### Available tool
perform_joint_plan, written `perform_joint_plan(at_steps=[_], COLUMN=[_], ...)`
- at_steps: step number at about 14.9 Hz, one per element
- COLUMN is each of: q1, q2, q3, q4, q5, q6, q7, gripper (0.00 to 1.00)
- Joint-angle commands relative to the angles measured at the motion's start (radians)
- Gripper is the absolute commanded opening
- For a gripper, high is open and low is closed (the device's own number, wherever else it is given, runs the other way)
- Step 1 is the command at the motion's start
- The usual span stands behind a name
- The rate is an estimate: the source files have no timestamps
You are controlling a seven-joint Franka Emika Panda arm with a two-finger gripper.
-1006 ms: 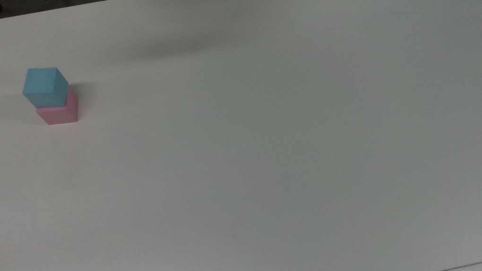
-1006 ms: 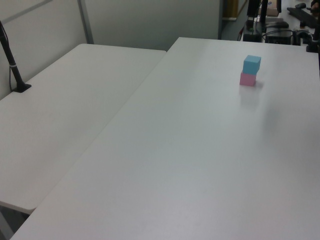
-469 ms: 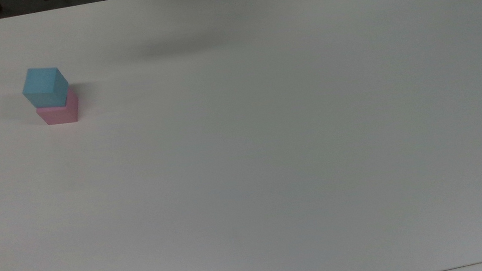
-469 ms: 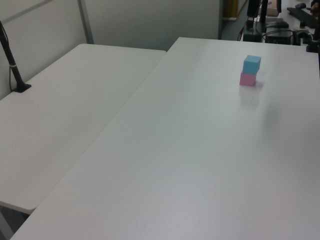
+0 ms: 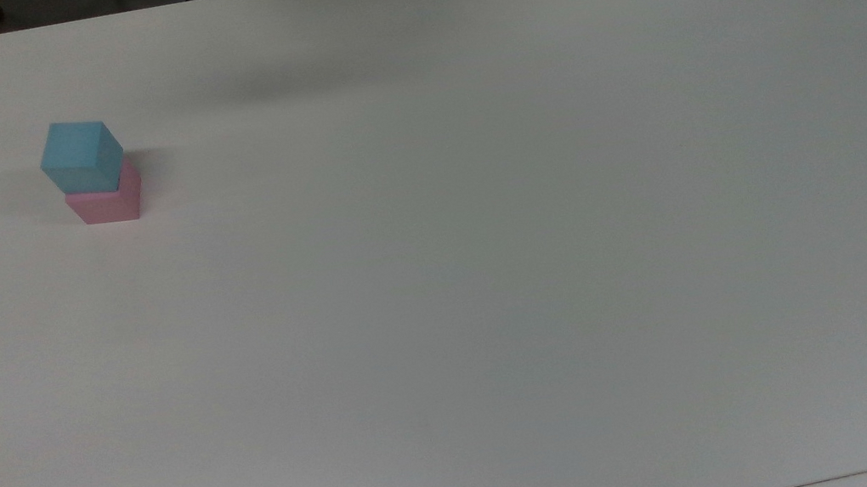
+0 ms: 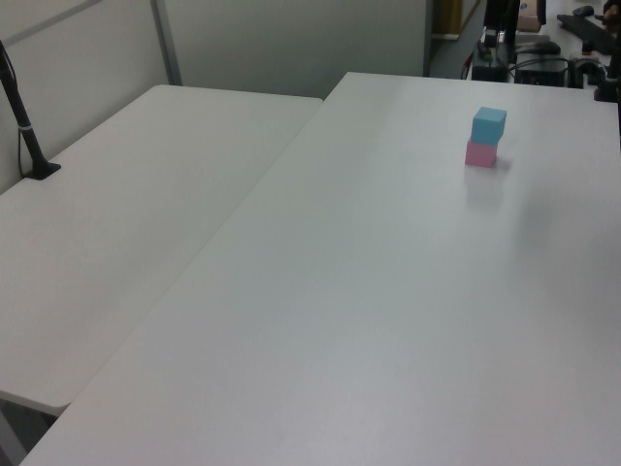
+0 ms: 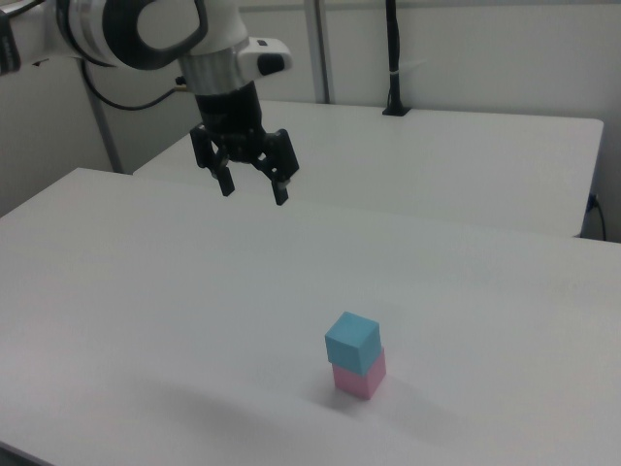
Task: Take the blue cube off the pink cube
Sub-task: 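Move the gripper toward the light-blue cube stacked on the pink cube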
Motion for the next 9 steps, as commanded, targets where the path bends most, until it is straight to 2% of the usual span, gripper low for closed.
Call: perform_joint_plan(at_steps=[1, 2, 3, 6, 9], q1=[-0.086, -0.134, -0.166, -0.232, -0.264], q2=[0.009, 0.023, 0.025, 0.049, 0.091], q3=[-0.014, -0.014, -0.014, -0.015, -0.015], q4=[-0.020, -0.039, -0.051, -0.135, -0.191], q5=[0.000, 0.000, 0.000, 0.003, 0.017], q6=[-0.001, 0.016, 0.049, 0.193, 0.286], q7=[-0.182, -0.306, -0.345, -0.361, -0.334], gripper=[1.00, 1.00, 1.00, 1.00, 1.00])
